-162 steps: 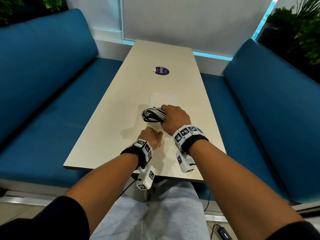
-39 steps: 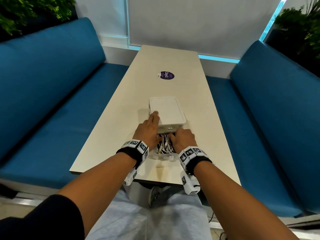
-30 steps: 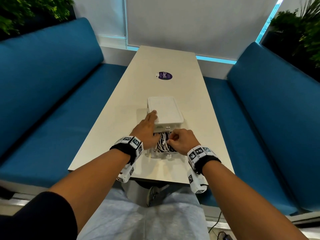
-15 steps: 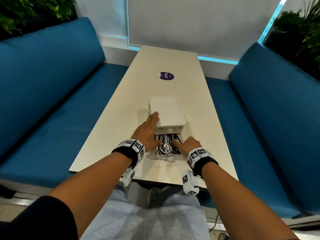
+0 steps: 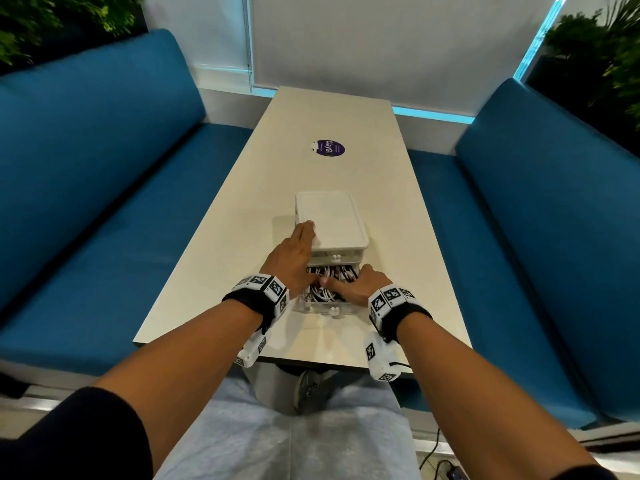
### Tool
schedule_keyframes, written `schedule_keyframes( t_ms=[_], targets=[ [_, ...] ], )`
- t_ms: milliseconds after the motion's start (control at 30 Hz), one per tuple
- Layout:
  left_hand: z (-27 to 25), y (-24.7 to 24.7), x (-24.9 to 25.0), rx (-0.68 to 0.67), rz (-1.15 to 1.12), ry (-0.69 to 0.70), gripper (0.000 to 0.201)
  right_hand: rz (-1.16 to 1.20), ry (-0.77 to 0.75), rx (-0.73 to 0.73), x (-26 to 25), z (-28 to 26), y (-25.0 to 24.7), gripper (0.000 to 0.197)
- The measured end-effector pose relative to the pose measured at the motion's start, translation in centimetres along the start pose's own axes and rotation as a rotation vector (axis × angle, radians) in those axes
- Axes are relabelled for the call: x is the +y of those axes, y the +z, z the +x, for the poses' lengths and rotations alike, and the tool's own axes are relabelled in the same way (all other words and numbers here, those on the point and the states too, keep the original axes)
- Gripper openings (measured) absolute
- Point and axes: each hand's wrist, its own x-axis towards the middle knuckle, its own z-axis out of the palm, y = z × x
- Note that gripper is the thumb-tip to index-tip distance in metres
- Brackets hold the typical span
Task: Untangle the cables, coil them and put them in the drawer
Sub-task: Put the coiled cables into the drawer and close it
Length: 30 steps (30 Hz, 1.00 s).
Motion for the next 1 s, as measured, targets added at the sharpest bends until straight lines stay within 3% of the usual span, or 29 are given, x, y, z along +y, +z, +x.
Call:
schedule_keyframes(
  t_ms=[133, 300, 467, 567, 767, 833, 1000],
  targets=[
    [-0.4, -0.3, -0.3, 0.021, -0.07, 0.035, 0.076, 0.165, 0.046, 0.004, -0.1, 0.3, 0.4, 0.102],
    [-0.1, -1.0, -0.6, -0.008, -0.066, -0.006, 0.065, 0.202, 0.025, 0.203, -1.0, 0.6, 0.6, 0.097],
    [0.0, -1.2, -0.7, -0.006, -0.093, -0.01, 0.062, 0.231, -0.055, 0.095, -0.1, 1.1, 0.2, 0.088],
    [-0.1, -1.3, -1.1, -0.013, -0.142, -0.006, 0.064, 0.214, -0.041, 0.069, 0.6, 1.4, -0.3, 0.087],
    [-0.6, -1.6, -1.1, -0.008, -0.187, 0.007, 0.063, 0.217, -0.017, 0.246, -0.3, 1.4, 0.3, 0.074],
    [-0.8, -1.8, -1.2, -0.012, -0.194, 0.016, 0.066, 0.207, -0.045, 0.195, -0.1, 1.4, 0.2, 0.076],
    [-1.5, -1.6, -0.5, -0.036, -0.196, 0.005, 0.094, 0.267, -0.048, 0.036, -0.2, 1.9, 0.5, 0.102]
  ],
)
